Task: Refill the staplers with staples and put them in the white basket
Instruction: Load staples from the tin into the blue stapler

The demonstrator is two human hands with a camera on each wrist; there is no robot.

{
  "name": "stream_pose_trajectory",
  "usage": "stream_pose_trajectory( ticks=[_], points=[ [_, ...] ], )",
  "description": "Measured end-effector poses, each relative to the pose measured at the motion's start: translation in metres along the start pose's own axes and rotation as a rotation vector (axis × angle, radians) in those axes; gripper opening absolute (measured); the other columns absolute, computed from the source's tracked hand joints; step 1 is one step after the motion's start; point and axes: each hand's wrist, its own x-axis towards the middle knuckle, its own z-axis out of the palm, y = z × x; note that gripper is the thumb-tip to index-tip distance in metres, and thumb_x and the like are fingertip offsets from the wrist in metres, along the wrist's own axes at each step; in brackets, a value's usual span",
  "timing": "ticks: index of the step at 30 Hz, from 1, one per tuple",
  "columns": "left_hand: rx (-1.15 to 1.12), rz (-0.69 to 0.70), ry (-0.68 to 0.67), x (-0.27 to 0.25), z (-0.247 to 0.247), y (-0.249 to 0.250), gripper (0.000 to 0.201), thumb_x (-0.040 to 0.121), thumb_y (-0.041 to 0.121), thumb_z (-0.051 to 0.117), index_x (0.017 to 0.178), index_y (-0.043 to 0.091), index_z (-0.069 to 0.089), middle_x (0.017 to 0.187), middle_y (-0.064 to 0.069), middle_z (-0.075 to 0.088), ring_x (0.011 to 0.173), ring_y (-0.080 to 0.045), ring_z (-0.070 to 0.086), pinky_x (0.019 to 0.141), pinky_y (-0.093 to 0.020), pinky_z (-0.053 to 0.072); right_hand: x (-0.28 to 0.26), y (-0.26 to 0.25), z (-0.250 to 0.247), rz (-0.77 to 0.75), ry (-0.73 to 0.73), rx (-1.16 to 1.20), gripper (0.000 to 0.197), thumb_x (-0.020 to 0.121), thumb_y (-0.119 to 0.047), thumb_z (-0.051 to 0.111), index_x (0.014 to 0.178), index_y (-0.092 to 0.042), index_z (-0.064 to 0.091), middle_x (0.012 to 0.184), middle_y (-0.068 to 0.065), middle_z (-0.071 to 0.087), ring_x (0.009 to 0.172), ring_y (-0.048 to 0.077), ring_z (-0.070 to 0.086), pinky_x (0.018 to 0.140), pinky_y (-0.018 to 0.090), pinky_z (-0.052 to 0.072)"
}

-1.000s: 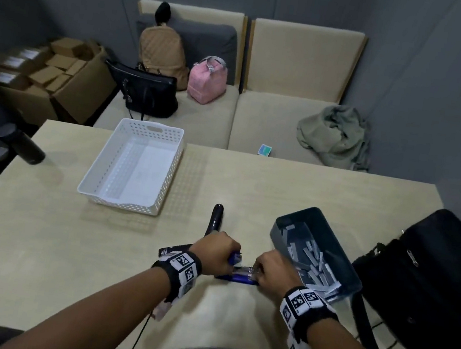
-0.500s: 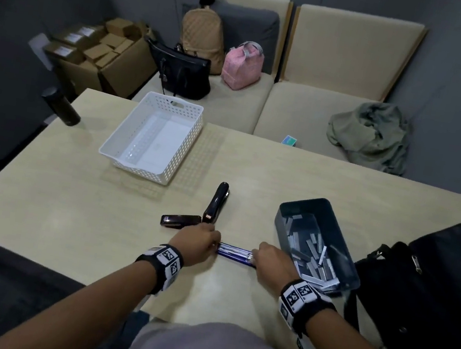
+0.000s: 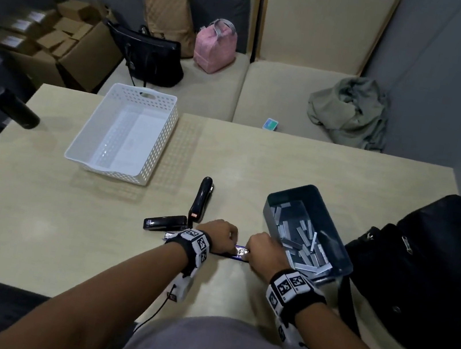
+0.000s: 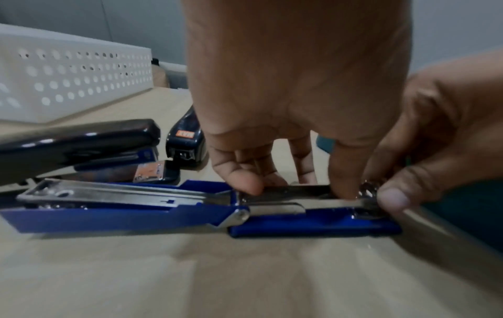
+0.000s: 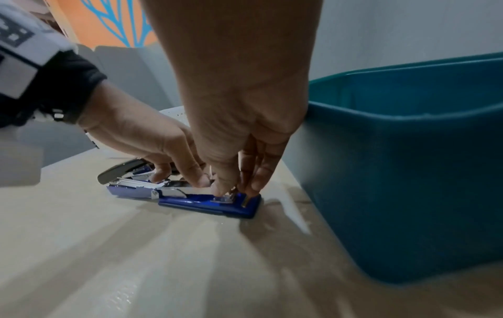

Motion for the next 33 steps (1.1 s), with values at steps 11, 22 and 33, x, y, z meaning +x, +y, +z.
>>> stream_pose_trajectory(
  ticks=[11, 22, 33],
  points=[
    [0.095, -0.199, 0.090, 0.001, 0.011, 0.003, 0.051, 0.062, 0.057, 0.059, 0.102, 0.025, 0.065, 0.120, -0.012, 0.053, 0.117, -0.036, 0.044, 0.097, -0.048, 0.041, 0.005, -0.009, -0.007, 0.017, 0.007, -0.069, 0.019, 0.084, -0.020, 0.070, 0.098, -0.007, 0.071, 0.101, 0.016, 0.068, 0.090, 0.033, 0.069, 0.071, 0.034, 0.053],
    [-0.312, -0.110, 0.156, -0.011, -0.001, -0.025, 0.012, 0.060, 0.022, 0.070, 0.068, 0.016, 0.076, 0.065, -0.002, 0.072, 0.072, -0.021, 0.070, 0.065, -0.032, 0.060, 0.006, -0.010, -0.005, -0.024, 0.020, -0.148, 0.027, 0.088, -0.027, 0.069, 0.107, -0.009, 0.068, 0.110, 0.015, 0.065, 0.097, 0.033, 0.068, 0.078, 0.037, 0.054],
    [-0.486, -0.007, 0.189, -0.015, 0.006, -0.050, 0.015, 0.067, 0.001, 0.070, 0.076, 0.008, 0.080, 0.058, 0.007, 0.069, 0.053, -0.002, 0.059, 0.059, -0.017, 0.052, 0.001, -0.014, -0.003, -0.040, 0.017, -0.198, 0.021, 0.091, -0.020, 0.065, 0.106, -0.006, 0.066, 0.105, 0.015, 0.066, 0.093, 0.034, 0.069, 0.074, 0.038, 0.054]
  ],
)
